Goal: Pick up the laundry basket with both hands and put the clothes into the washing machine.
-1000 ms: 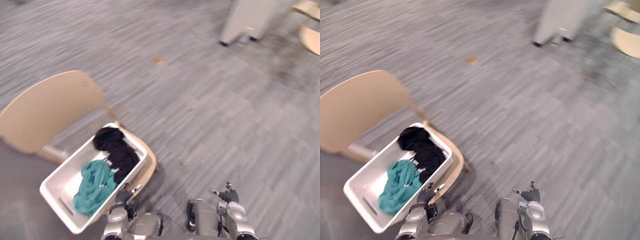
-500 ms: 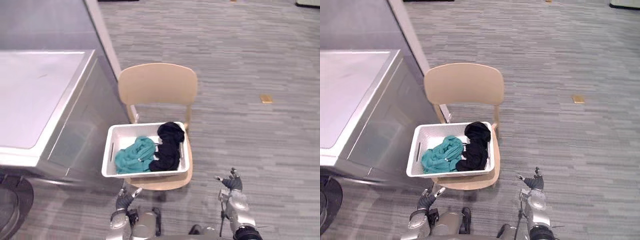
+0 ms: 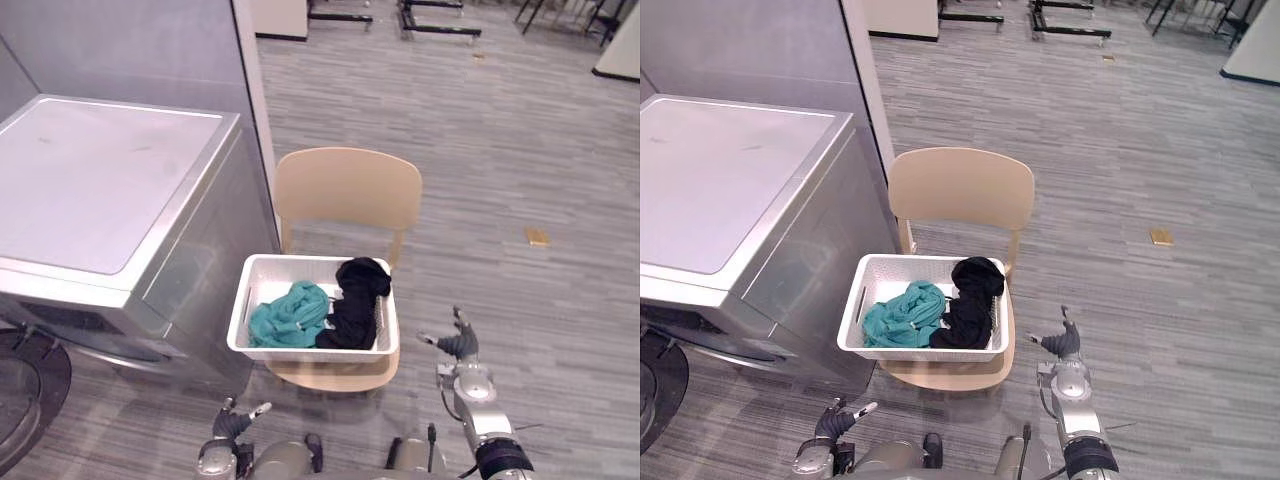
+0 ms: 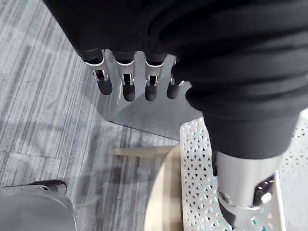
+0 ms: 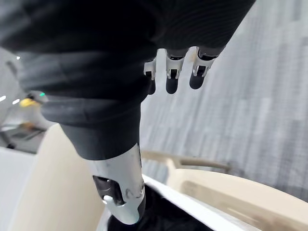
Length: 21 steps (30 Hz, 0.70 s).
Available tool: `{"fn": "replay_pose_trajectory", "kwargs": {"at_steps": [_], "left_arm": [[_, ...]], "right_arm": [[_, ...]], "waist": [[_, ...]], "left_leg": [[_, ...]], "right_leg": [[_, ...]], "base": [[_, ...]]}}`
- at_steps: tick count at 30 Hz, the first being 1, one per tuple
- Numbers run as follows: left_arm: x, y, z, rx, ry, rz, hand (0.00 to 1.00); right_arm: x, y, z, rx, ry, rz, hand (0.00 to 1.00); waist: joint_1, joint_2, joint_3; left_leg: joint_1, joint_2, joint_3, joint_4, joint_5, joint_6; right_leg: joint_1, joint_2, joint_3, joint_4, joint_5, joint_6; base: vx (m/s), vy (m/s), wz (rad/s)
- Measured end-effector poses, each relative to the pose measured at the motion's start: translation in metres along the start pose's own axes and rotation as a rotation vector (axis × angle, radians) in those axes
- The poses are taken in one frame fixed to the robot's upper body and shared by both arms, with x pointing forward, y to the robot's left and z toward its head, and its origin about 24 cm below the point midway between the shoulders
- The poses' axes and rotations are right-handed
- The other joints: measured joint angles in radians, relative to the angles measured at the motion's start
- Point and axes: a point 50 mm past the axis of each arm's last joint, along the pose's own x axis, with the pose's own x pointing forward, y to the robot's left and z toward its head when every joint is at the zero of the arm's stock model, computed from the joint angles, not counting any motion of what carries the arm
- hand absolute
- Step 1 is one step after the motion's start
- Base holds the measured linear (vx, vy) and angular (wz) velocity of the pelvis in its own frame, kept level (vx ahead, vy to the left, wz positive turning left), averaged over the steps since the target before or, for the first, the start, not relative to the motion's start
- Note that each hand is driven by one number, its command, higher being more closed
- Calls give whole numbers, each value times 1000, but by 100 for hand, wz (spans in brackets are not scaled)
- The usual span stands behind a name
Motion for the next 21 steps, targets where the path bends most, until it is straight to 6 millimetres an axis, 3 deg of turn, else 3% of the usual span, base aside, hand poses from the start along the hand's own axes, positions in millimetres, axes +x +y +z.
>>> {"fn": "replay_pose_trajectory", "kwargs": {"at_steps": [1,2,4,6,12,15,16,21], "left_arm": [[0,0,1,2,-4,-2,0],[2,-6,5,2,-14,-15,0],[0,-11,1,16,-6,-40,0],[0,-10,1,18,-7,-47,0],[0,-10,4,31,-28,-50,0],[3,-12,12,28,-55,-53,0],[3,-12,12,27,-58,-52,0],[3,-11,12,18,-65,-47,0]], "right_arm": [[2,-3,2,-26,-14,14,0],[5,-7,3,-64,-28,29,0],[18,-1,28,-164,-135,112,0],[20,5,35,-190,-167,159,0],[39,26,58,-394,-257,278,0],[53,25,73,-527,-304,277,0],[56,23,76,-562,-313,273,0],[81,3,102,-712,-350,179,0]], "waist": [[1,-11,0],[4,7,-2],[23,53,0],[32,65,-5],[44,59,5],[88,71,42],[89,76,50],[147,84,129]], "left_leg": [[-16,-19,-26,27,-4,-6],[-27,-15,-48,42,-5,-10],[-60,5,-95,26,14,-30],[-67,17,-118,5,28,-50],[-86,22,-212,-51,97,-104],[-116,16,-243,-76,137,-102],[-123,16,-252,-77,139,-100],[-189,12,-292,-134,201,-102]], "right_leg": [[7,-16,-7,-18,67,5],[12,-13,-33,-19,69,5],[4,3,-88,-54,81,-16],[13,10,-124,-75,86,-22],[69,12,-259,-151,101,-41],[59,9,-298,-177,115,-48],[54,9,-308,-177,115,-48],[-41,-8,-344,-116,109,-63]], "base": [[63,-133,97],[113,-208,83],[121,-208,50],[104,-175,53],[56,-92,67],[-30,-15,41],[-97,-5,55],[-147,-1,32]]}}
